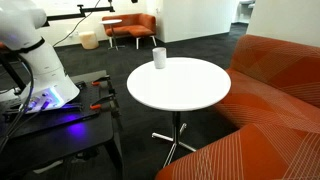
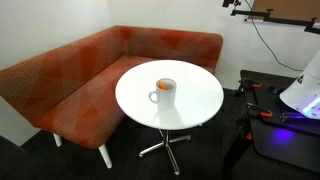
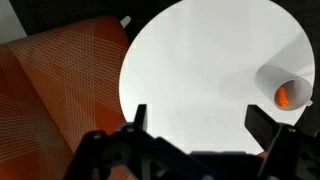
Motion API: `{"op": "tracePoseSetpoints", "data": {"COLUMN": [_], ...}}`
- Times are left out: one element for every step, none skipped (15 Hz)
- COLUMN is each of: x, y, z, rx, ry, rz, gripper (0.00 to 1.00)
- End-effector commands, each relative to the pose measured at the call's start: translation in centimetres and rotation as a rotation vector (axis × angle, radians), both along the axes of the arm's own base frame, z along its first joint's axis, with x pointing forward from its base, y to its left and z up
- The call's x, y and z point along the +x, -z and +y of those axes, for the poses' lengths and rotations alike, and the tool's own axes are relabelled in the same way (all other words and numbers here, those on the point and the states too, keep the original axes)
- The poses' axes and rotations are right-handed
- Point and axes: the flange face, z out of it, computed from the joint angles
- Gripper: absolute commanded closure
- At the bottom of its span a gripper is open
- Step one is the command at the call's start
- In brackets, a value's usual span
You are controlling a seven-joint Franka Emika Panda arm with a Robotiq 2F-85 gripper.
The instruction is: Remove the marker from the cup and put it on the table
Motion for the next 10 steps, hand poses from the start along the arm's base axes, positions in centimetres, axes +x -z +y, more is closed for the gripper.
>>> {"op": "tracePoseSetpoints", "data": {"x": [0.0, 0.0, 0.0, 0.0, 0.0, 0.0, 0.0, 0.1, 0.1, 0.1], "y": [-0.1, -0.1, -0.1, -0.1, -0.1, -0.1, 0.0, 0.0, 0.1, 0.3], "z": [0.0, 0.0, 0.0, 0.0, 0.0, 0.0, 0.2, 0.5, 0.8, 1.3], "rx": [0.0, 0.0, 0.0, 0.0, 0.0, 0.0, -0.006, -0.008, -0.008, -0.012], "ry": [0.0, 0.0, 0.0, 0.0, 0.0, 0.0, -0.003, -0.001, 0.007, 0.011], "rz": [0.001, 0.001, 0.001, 0.001, 0.001, 0.001, 0.0, -0.005, -0.011, -0.016], "gripper": [0.0, 0.0, 0.0, 0.0, 0.0, 0.0, 0.0, 0.0, 0.0, 0.0]}}
